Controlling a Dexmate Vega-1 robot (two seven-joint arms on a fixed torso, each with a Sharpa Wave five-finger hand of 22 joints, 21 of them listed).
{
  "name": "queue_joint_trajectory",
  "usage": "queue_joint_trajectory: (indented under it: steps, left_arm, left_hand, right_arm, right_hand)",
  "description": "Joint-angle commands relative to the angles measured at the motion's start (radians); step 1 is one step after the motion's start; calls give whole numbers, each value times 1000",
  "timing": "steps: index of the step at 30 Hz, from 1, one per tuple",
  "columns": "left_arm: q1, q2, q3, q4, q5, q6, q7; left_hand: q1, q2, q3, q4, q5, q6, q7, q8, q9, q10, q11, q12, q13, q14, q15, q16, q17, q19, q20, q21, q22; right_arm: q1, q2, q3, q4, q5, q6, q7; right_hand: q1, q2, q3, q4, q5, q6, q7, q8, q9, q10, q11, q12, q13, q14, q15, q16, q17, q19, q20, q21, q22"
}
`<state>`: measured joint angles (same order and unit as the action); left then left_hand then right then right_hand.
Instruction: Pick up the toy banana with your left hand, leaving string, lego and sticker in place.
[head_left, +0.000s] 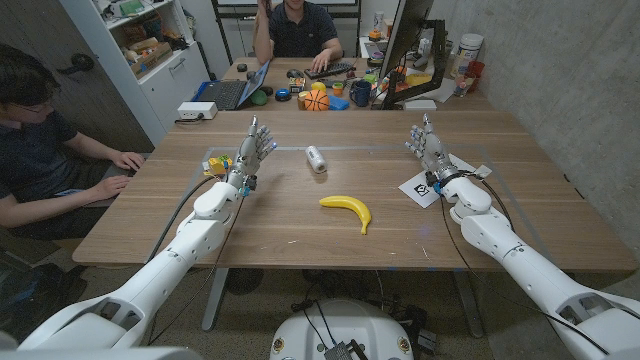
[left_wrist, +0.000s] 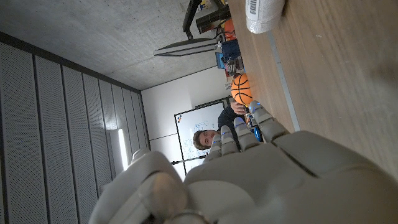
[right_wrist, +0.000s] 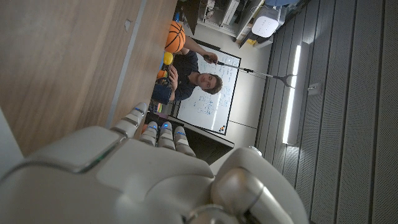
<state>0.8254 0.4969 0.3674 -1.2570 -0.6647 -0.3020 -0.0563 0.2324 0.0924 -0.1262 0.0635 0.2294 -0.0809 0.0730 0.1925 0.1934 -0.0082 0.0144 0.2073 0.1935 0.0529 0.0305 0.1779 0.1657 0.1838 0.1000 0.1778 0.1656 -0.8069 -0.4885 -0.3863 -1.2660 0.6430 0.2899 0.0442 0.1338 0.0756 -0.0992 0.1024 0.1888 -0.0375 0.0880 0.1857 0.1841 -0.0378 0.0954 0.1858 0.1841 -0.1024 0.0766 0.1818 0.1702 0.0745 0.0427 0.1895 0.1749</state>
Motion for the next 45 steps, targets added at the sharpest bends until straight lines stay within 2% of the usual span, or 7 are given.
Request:
queue_joint_trajectory:
  steps: [1,7,17,26,29,37,45]
  left_arm:
    - [-16,-1,1,24,-2,2,-13]
    - [-18,26,11,-7,22,46,11]
    - [-43,95,48,-70,74,184,30]
    - [-87,138,98,-105,122,293,7]
    - [-99,149,114,-119,145,321,8]
    - [-113,148,136,-96,166,287,-42]
    - [-138,180,178,-147,246,366,-19]
  left_hand:
    - [13,2,-6,-2,4,-2,-8,7,5,4,-3,4,1,11,-4,6,4,8,2,4,2]
    - [31,8,3,-11,5,9,-25,11,6,21,-10,10,1,25,-12,10,3,21,-3,8,2]
    - [114,30,44,-57,1,47,-62,26,8,67,-38,24,2,54,-28,12,3,57,-20,13,2]
    - [144,36,58,-74,-3,61,-73,30,10,76,-44,25,2,60,-30,10,3,72,-22,15,3]
    - [159,38,66,-84,-5,69,-82,32,11,79,-46,25,3,59,-30,9,3,76,-14,15,4]
    - [191,42,83,-104,-13,86,-121,35,14,77,-50,22,3,56,-28,5,3,73,-2,10,5]
    - [206,42,91,-116,-17,80,-135,31,15,68,-51,17,4,43,-21,1,4,59,13,5,5]
  right_arm:
    - [27,18,-14,31,-6,5,17]
    - [28,22,-15,38,-4,6,20]
    - [25,25,-12,39,2,7,20]
    - [26,29,-13,47,4,14,26]
    - [25,29,-13,47,5,14,27]
    - [26,29,-13,51,7,11,30]
    - [33,31,-14,59,8,10,36]
  right_hand:
    - [10,2,2,9,6,1,8,6,3,1,9,7,2,-12,-2,7,2,7,0,5,4]
    - [10,3,2,9,5,0,8,6,3,1,8,7,2,-12,-1,7,2,7,0,5,4]
    - [11,3,2,9,5,1,8,6,4,1,6,7,2,-12,-1,7,2,8,1,5,4]
    - [11,4,1,9,6,0,8,5,4,1,7,7,2,-12,-1,7,2,8,1,5,4]
    - [11,4,1,9,6,0,8,5,4,1,6,7,2,-12,-2,7,2,8,1,5,4]
    - [12,5,1,9,6,1,8,6,4,2,7,7,2,-11,-1,7,2,8,2,5,4]
    - [13,6,1,9,6,1,8,6,4,1,5,7,2,-12,-1,7,2,10,1,6,4]
